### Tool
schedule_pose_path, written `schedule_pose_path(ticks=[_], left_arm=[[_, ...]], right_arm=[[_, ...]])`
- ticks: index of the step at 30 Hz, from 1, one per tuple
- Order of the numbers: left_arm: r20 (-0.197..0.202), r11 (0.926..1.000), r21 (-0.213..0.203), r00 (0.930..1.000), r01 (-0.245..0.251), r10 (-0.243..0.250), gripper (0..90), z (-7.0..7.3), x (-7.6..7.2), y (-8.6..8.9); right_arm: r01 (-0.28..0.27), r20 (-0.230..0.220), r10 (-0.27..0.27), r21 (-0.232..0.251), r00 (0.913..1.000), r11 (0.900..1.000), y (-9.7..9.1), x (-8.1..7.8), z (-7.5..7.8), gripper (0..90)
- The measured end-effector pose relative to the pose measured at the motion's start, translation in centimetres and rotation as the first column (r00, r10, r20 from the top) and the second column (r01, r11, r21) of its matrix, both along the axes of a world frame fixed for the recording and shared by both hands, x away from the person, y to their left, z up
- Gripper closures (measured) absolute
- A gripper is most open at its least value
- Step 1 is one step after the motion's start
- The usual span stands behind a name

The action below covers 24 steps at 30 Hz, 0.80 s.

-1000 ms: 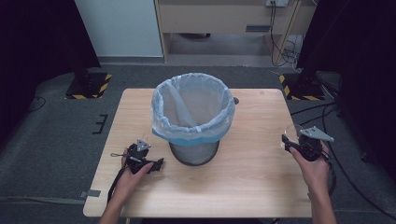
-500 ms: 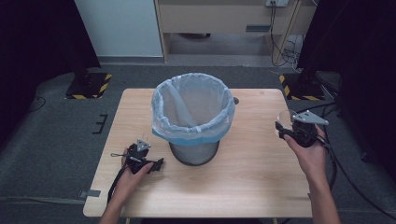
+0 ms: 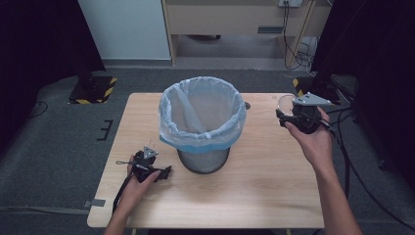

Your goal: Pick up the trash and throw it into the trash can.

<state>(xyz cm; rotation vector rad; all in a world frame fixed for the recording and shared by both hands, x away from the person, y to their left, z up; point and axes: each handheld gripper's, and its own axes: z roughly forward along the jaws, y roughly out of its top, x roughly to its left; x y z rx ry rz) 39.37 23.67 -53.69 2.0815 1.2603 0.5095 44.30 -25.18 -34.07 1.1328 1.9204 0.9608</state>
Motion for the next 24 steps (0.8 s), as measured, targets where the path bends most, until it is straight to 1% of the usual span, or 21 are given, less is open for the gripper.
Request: schedule_pose_path(ticks=[2, 3, 4, 5, 8, 9, 11, 12, 14, 17, 19, 24], left_arm=[[0.000, 1.0000, 0.000, 1.0000, 0.000, 0.000, 0.0, 0.0, 0.0, 0.0], [0.000, 1.0000, 0.000, 1.0000, 0.000, 0.000, 0.0, 0.0, 0.0, 0.0], [0.000, 1.0000, 0.000, 1.0000, 0.000, 0.000, 0.0, 0.0, 0.0, 0.0], [0.000, 1.0000, 0.000, 1.0000, 0.000, 0.000, 0.0, 0.0, 0.0, 0.0], [0.000, 1.0000, 0.000, 1.0000, 0.000, 0.000, 0.0, 0.0, 0.0, 0.0], [0.000, 1.0000, 0.000, 1.0000, 0.000, 0.000, 0.0, 0.0, 0.0, 0.0], [0.000, 1.0000, 0.000, 1.0000, 0.000, 0.000, 0.0, 0.0, 0.0, 0.0], [0.000, 1.0000, 0.000, 1.0000, 0.000, 0.000, 0.0, 0.0, 0.0, 0.0], [-0.001, 1.0000, 0.001, 1.0000, 0.000, 0.000, 0.0, 0.0, 0.0, 0.0], [0.000, 1.0000, 0.001, 1.0000, 0.001, -0.001, 0.0, 0.0, 0.0, 0.0], [-0.001, 1.0000, 0.001, 1.0000, 0.001, -0.001, 0.0, 0.0, 0.0, 0.0], [-0.001, 1.0000, 0.001, 1.0000, 0.001, -0.001, 0.0, 0.0, 0.0, 0.0]], right_arm=[[-0.006, 0.003, 0.006, 0.003, 1.0000, 1.0000, 0.5, 0.3, 0.7, 35.7], [-0.006, 0.003, 0.006, 0.003, 1.0000, 1.0000, 0.5, 0.3, 0.7, 35.7], [-0.007, 0.006, 0.007, -0.002, 1.0000, 1.0000, 1.0, 0.6, 1.4, 35.8], [-0.007, 0.011, 0.007, -0.010, 0.9999, 0.9999, 1.2, 0.7, 1.8, 35.8], [-0.012, 0.010, 0.012, -0.007, 0.9999, 0.9999, 1.8, 1.3, 2.7, 35.9], [-0.012, 0.010, 0.012, -0.007, 0.9999, 0.9999, 1.8, 1.3, 2.7, 35.9], [-0.014, -0.001, 0.014, 0.003, 0.9999, 0.9999, 2.1, 2.1, 3.4, 36.2], [-0.014, -0.001, 0.014, 0.003, 0.9999, 0.9999, 2.1, 2.1, 3.4, 36.2], [-0.020, -0.007, 0.020, 0.024, 0.9998, 0.9995, 2.4, 2.6, 3.9, 36.4], [-0.024, -0.007, 0.024, 0.030, 0.9997, 0.9993, 2.5, 2.9, 4.3, 36.4], [-0.032, -0.002, 0.033, 0.041, 0.9995, 0.9986, 2.7, 3.1, 4.9, 36.5], [-0.035, -0.002, 0.035, 0.034, 0.9994, 0.9988, 3.1, 3.3, 5.5, 36.5]])
